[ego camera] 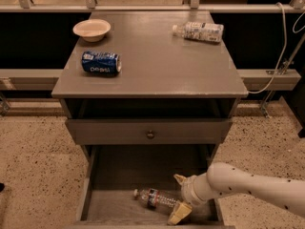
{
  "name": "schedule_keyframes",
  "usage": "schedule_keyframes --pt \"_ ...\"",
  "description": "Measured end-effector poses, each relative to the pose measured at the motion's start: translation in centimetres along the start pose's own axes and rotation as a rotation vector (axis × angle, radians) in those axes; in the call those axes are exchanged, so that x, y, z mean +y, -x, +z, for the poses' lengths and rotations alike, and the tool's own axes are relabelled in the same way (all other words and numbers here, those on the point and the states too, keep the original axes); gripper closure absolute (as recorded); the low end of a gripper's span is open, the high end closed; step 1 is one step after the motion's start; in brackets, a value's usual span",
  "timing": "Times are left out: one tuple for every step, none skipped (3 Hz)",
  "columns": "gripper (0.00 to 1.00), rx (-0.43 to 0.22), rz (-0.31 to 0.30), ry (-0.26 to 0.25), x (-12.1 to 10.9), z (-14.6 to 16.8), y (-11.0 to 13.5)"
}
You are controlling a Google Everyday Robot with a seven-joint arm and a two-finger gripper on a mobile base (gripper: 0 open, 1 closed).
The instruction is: Place water bottle into middle drawer
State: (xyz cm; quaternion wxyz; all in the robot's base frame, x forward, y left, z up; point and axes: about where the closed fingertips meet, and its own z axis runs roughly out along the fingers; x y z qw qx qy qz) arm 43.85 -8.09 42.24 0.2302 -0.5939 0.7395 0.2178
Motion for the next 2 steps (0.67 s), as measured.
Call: schedule_keyframes --pt "0.00 0.003 -0.046 -0.053 0.8 -2.5 0.6" --pt "0.00 -0.009 -0.020 -0.134 1.3 -5.6 1.0"
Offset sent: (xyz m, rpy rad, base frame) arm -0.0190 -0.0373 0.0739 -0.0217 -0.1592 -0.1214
